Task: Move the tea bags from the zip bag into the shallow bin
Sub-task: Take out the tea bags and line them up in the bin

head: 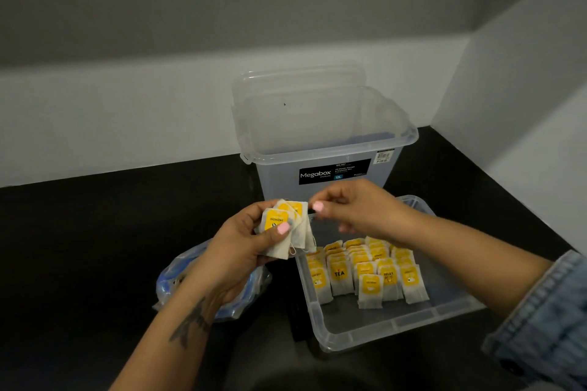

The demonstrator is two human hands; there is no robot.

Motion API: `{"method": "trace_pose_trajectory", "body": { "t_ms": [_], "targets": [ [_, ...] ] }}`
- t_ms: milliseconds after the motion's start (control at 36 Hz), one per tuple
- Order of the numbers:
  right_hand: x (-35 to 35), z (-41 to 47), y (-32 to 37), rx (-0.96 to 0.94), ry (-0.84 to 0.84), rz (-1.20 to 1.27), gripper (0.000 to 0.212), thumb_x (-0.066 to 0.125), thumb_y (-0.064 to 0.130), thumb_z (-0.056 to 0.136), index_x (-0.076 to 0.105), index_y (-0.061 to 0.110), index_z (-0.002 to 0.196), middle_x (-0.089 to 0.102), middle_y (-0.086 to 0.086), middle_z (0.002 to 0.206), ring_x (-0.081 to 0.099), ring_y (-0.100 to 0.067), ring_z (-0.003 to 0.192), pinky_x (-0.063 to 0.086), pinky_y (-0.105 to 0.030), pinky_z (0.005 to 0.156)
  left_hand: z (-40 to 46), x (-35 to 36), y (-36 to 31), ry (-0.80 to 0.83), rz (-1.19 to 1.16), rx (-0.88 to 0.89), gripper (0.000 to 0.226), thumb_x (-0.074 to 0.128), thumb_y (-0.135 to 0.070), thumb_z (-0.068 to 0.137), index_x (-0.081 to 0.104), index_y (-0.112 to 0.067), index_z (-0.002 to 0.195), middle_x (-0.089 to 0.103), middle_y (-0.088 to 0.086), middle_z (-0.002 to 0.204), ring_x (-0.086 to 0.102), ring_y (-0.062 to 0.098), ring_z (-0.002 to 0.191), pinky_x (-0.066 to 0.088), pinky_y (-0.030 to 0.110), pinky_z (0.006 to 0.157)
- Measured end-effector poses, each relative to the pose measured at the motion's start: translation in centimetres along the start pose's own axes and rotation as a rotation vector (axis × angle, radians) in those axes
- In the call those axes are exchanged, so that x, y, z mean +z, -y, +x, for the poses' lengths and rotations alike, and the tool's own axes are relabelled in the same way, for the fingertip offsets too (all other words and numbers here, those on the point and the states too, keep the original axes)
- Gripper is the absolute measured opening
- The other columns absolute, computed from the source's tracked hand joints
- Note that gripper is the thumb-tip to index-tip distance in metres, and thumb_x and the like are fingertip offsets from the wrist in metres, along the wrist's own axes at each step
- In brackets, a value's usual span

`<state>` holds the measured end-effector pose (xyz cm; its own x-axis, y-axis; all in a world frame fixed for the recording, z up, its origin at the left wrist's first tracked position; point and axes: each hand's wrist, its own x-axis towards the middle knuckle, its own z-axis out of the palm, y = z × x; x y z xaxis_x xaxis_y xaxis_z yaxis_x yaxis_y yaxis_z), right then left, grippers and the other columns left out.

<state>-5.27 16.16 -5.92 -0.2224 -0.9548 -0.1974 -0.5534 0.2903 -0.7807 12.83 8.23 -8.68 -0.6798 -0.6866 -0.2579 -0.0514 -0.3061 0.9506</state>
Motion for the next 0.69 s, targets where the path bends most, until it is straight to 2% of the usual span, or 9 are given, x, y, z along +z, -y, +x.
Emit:
{"method": "trace_pose_trajectory", "body": {
  "t_ms": [28,83,111,167,333,417,528,611,694],
  "targets": [
    [0.0,0.2,0.6,0.006,0.042,0.017,0.024,0.061,0.028,0.091,0.065,0.021,0.114,0.067,0.011,0.096,0.064,-0.009,0.076,0.052,-0.018,0.067,-0.1,0.1,0.0,0.01,0.004,0.006,0.036,0.062,-0.011,0.077,0.061,-0.018,0.113,0.069,0.006,0.106,0.067,0.017,0.09,0.057,0.023,0.063],
    [0.1,0.5,1.1,0.03,0.14,0.042,0.035,0.07,0.023,0.085,0.062,0.02,0.12,0.071,0.006,0.102,0.069,-0.013,0.088,0.056,-0.028,0.083,-0.2,0.3,-0.1,0.011,-0.004,0.016,0.04,0.063,-0.014,0.073,0.061,-0.018,0.113,0.07,0.006,0.105,0.069,0.017,0.089,0.058,0.025,0.065],
    [0.2,0.6,1.2,0.04,0.181,0.043,0.043,0.074,0.018,0.081,0.06,0.018,0.122,0.072,0.002,0.104,0.069,-0.015,0.093,0.054,-0.033,0.09,-0.2,0.3,-0.1,0.004,-0.016,0.022,0.038,0.063,-0.013,0.075,0.061,-0.018,0.113,0.07,0.005,0.106,0.069,0.017,0.088,0.058,0.025,0.066],
    [0.6,0.7,1.2,0.044,0.213,0.021,0.056,0.077,0.011,0.077,0.056,0.015,0.128,0.074,-0.005,0.099,0.071,-0.016,0.092,0.052,-0.038,0.094,-0.2,0.3,-0.2,-0.014,-0.05,0.029,0.032,0.06,-0.008,0.082,0.06,-0.018,0.113,0.07,0.006,0.106,0.069,0.017,0.089,0.059,0.026,0.067],
    [1.4,0.8,0.9,0.028,0.154,0.023,0.059,0.076,0.002,0.075,0.055,0.016,0.128,0.073,-0.015,0.093,0.071,-0.024,0.087,0.056,-0.034,0.085,-0.2,0.2,-0.3,-0.033,-0.09,0.025,0.028,0.058,-0.006,0.085,0.061,-0.02,0.11,0.073,0.003,0.099,0.072,0.014,0.083,0.058,0.024,0.064],
    [1.2,0.8,0.6,0.055,0.153,0.071,0.054,0.074,-0.002,0.075,0.058,0.016,0.124,0.074,-0.011,0.094,0.071,-0.019,0.085,0.058,-0.027,0.075,-0.3,-0.1,-0.4,-0.048,-0.13,0.017,0.029,0.056,-0.006,0.085,0.06,-0.019,0.111,0.072,0.005,0.101,0.072,0.014,0.081,0.059,0.024,0.063],
    [0.6,0.6,0.2,0.096,0.165,0.168,0.046,0.069,-0.004,0.08,0.061,0.021,0.118,0.072,-0.005,0.101,0.069,-0.018,0.088,0.055,-0.022,0.062,-0.2,-0.6,-0.3,-0.09,-0.133,0.004,0.031,0.056,-0.006,0.086,0.06,-0.02,0.113,0.07,0.007,0.107,0.069,0.019,0.092,0.059,0.028,0.07],
    [0.3,0.4,-0.1,0.109,0.178,0.27,0.033,0.065,-0.001,0.085,0.063,0.024,0.105,0.071,-0.006,0.092,0.066,-0.017,0.073,0.055,-0.023,0.059,-0.2,-0.5,-0.1,-0.086,-0.134,-0.003,0.031,0.056,-0.004,0.086,0.06,-0.019,0.113,0.07,0.007,0.105,0.069,0.017,0.087,0.059,0.026,0.066],
    [0.3,0.3,-0.5,0.136,0.206,0.365,0.025,0.063,0.0,0.087,0.064,0.019,0.102,0.07,-0.004,0.083,0.065,-0.012,0.063,0.055,-0.023,0.056,-0.3,0.0,0.1,-0.063,-0.134,0.005,0.027,0.055,-0.003,0.087,0.06,-0.019,0.108,0.071,0.004,0.099,0.071,0.012,0.078,0.058,0.023,0.062]
  ]
}}
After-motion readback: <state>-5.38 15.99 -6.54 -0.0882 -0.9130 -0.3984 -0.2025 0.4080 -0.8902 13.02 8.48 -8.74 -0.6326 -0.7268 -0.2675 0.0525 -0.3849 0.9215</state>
